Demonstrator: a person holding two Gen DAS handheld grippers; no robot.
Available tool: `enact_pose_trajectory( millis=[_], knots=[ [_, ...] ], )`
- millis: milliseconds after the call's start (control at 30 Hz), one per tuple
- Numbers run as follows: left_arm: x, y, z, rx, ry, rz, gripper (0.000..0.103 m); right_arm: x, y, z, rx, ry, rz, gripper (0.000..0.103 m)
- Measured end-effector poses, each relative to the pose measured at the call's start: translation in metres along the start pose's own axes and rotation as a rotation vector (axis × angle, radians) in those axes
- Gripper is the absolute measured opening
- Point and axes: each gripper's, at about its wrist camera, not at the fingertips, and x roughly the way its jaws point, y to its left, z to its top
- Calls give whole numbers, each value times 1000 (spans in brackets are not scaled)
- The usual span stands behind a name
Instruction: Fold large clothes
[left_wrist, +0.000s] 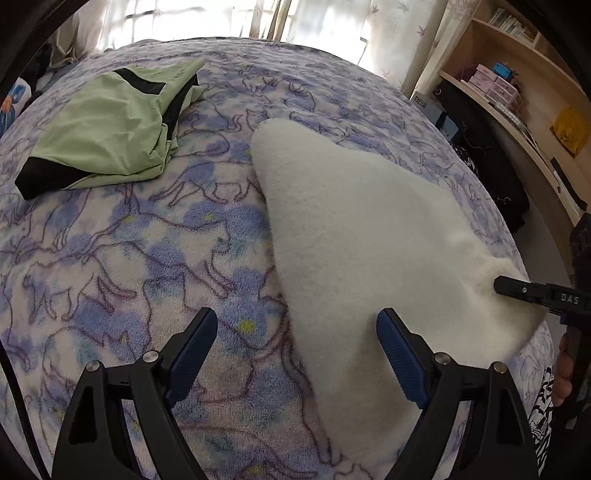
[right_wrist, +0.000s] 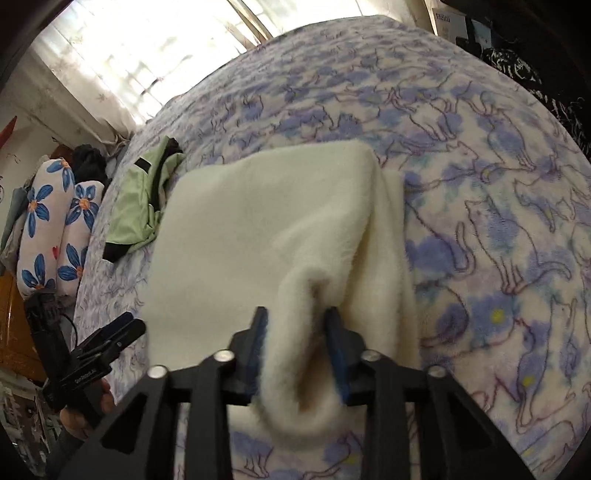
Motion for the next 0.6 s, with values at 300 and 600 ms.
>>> enact_pose_trajectory(
  millis=[300, 600],
  knots=[
    [4, -28, 13, 63, -30, -47, 87, -34, -33, -45, -52, -200, 40, 7],
    [33, -55, -8, 111, 11, -29, 89, -5, -43, -77, -89, -186, -99, 8]
  ],
)
